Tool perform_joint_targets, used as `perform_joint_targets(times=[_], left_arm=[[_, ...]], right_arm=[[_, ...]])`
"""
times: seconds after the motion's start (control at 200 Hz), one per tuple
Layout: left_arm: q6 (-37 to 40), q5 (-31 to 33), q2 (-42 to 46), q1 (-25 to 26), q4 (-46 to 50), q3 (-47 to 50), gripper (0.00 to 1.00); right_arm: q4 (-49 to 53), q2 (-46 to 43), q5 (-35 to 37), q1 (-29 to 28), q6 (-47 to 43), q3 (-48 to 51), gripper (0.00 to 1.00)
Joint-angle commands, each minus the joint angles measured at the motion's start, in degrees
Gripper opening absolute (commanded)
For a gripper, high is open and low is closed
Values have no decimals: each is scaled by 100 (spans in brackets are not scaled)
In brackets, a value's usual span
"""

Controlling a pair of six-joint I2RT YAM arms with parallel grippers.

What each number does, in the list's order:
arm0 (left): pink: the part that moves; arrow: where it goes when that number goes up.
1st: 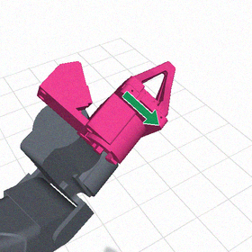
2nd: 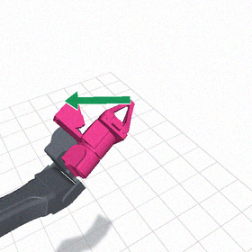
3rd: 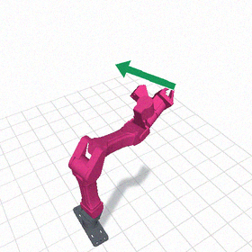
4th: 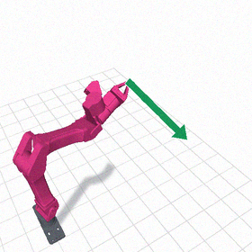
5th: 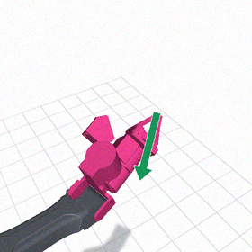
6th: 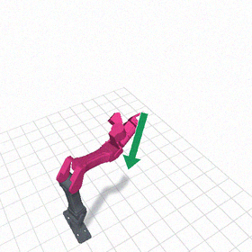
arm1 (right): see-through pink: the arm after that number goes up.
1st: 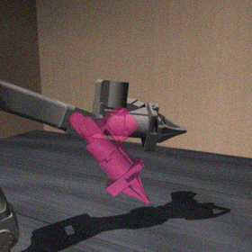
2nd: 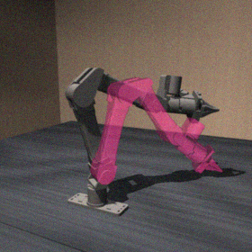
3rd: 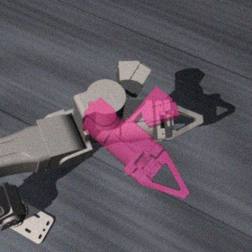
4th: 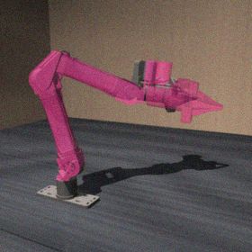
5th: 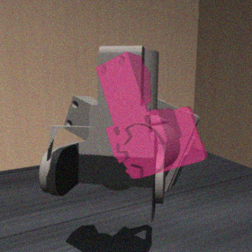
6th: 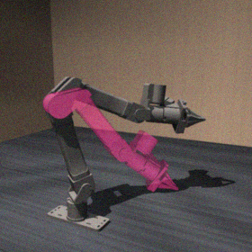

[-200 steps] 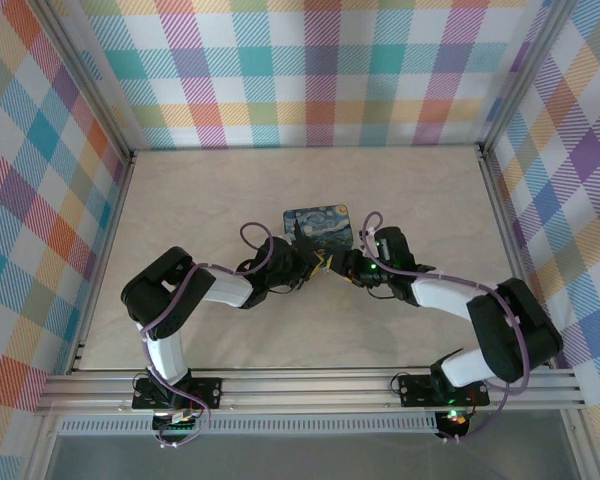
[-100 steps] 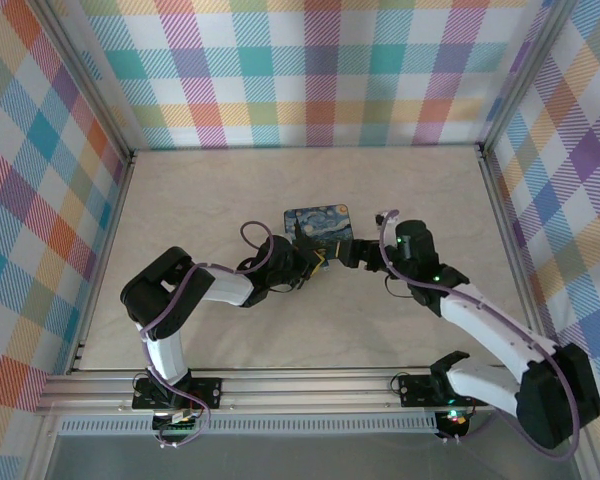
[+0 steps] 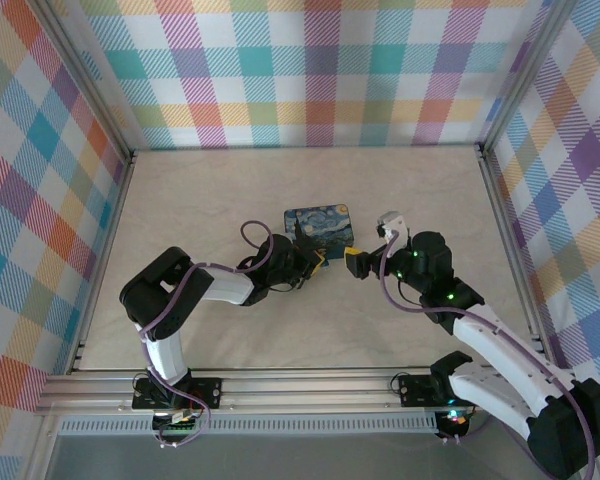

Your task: Unlock a padlock with a key

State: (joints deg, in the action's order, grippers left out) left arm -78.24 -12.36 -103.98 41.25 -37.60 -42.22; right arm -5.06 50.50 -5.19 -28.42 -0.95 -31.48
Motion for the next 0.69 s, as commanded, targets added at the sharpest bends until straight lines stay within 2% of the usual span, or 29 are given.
perform_joint_targets(times=[0.0,0.325,0.51,0.69], left_arm=[[-84,3,146,88,245,-63,3],[-182,1,172,93,264,-43,3],[-225,9,175,94,292,-41,4],[-236,23,185,91,289,-29,4]], right_arm=[[-39,-65,-220,-9,-992,-134,100],[175,-2,-107,-576,-3131,87,100],[336,435,246,-949,-3945,106,100],[-67,1045,766,-1304,-4648,265,100]])
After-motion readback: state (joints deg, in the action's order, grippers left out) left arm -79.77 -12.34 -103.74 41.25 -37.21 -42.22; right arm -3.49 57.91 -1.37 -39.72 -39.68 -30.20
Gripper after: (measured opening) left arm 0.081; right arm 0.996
